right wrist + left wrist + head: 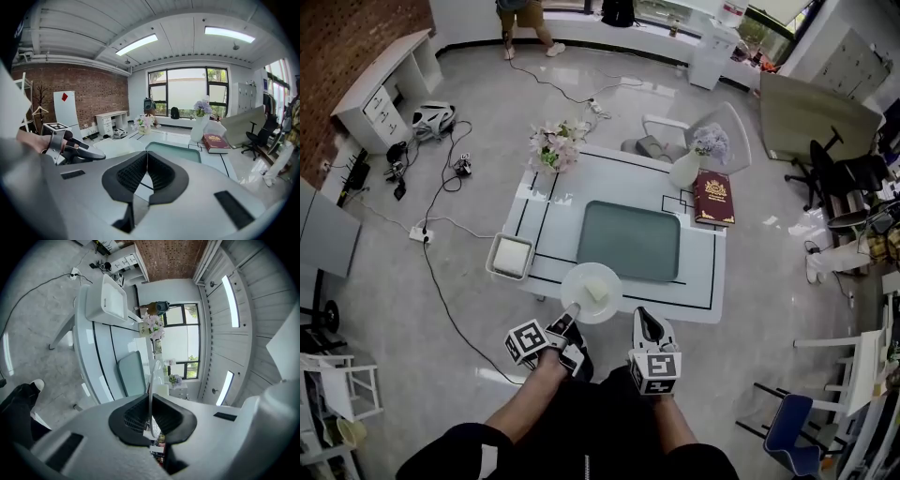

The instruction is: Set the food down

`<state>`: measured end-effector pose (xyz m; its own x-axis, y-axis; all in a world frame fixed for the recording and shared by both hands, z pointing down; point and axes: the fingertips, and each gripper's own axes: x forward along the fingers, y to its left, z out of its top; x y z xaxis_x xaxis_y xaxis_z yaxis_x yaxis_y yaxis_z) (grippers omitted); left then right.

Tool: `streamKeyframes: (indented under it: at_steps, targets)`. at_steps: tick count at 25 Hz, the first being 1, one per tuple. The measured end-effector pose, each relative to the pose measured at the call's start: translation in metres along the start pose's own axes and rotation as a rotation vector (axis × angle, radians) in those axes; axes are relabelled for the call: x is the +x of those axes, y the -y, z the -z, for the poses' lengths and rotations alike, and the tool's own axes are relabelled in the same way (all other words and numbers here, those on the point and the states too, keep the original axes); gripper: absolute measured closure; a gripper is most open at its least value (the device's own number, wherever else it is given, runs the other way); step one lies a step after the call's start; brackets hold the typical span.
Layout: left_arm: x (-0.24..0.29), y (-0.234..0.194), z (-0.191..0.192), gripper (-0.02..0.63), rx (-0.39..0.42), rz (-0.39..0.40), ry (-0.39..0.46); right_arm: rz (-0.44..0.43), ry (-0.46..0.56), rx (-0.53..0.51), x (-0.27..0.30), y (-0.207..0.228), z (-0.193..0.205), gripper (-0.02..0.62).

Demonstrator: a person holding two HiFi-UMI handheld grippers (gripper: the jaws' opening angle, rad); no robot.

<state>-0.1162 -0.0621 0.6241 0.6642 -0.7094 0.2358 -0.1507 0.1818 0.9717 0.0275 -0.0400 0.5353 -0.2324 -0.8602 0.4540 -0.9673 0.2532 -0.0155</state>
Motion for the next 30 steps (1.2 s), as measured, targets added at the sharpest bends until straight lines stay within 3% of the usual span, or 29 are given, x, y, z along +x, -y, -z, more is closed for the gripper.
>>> streamKeyframes:
  at_steps: [16, 25, 30]
  targets:
    - [0.038, 0.002, -0.037, 0.589, -0.009, -0.039, 0.08, -0.062, -0.024, -0.002, 0.059, 0.025, -0.018, 0.586]
    - [0.089, 0.018, -0.052, 0.59, -0.025, -0.024, 0.159, -0.175, -0.01, -0.02, 0.105, 0.064, -0.051, 0.586]
    - [0.117, 0.032, -0.052, 0.589, -0.01, -0.026, 0.189, -0.241, 0.001, -0.009, 0.122, 0.091, -0.043, 0.586]
